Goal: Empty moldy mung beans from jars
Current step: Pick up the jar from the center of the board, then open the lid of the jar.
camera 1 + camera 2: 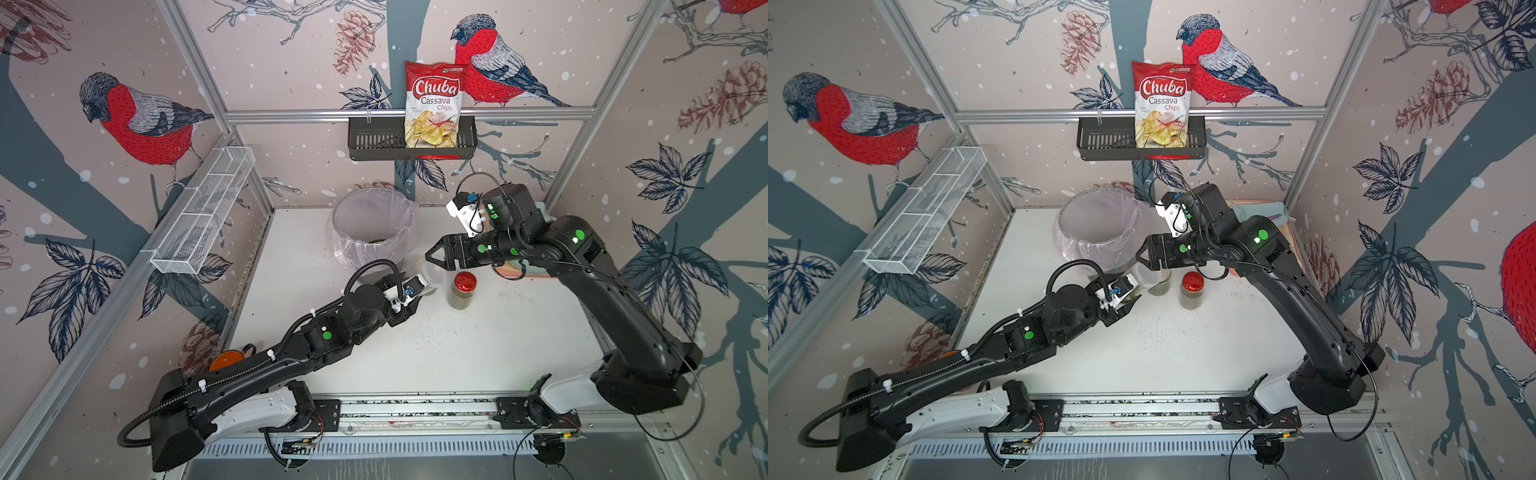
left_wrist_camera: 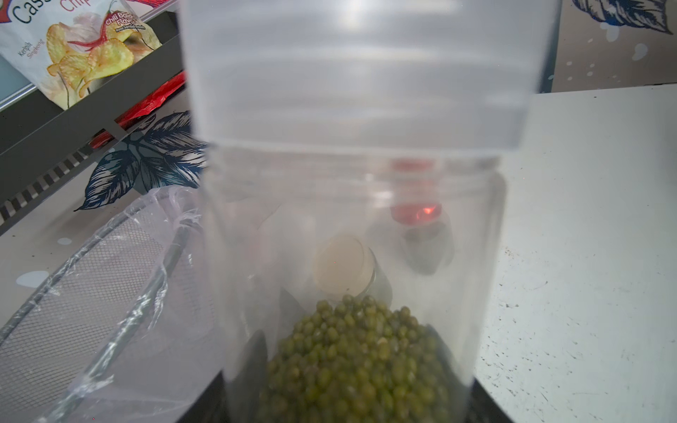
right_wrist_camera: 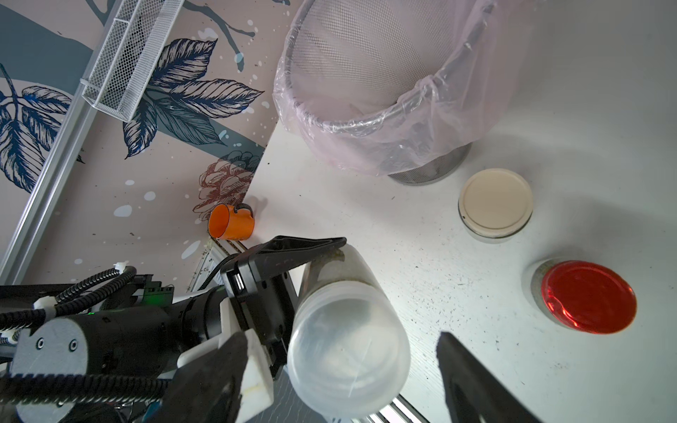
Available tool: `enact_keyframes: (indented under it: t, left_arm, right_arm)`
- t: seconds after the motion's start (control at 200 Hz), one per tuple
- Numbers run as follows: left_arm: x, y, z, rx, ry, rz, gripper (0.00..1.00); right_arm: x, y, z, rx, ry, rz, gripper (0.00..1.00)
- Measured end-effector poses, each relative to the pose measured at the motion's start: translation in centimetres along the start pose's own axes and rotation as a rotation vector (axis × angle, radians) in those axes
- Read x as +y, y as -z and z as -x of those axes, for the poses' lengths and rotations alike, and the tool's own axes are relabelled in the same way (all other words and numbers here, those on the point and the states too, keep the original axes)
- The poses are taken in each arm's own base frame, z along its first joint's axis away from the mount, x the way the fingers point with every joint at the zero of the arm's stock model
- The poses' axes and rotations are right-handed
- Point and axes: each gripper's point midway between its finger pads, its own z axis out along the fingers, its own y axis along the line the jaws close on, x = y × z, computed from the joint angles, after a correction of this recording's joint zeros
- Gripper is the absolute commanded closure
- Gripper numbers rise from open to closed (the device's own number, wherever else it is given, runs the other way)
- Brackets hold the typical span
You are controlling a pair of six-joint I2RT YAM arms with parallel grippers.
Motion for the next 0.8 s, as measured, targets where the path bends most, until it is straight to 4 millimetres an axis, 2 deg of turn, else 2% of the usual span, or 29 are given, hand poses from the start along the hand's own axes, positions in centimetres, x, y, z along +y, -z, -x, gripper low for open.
enact_keyframes:
  t: [0.36,0.615,0.8]
  left_arm:
    - [0.5,-0.5,-0.4,0.017,-0.025,0.033,0.95]
    - [0.7,-0.6,-0.7,0.029,-0.027,0.048,0.95]
    - [0.7,-0.6,-0.7,0.029,-0.026,0.05,0.95]
  right_arm:
    - [-1.6,0.0,0.4,-0.001,-0.045,0.007,0.16]
    - [-1.6,-0.4,0.0,0.022,-0.053,0.028,0.16]
    - [-1.8,-1.4,-0.6,0.045,-0.06,0.039,0.15]
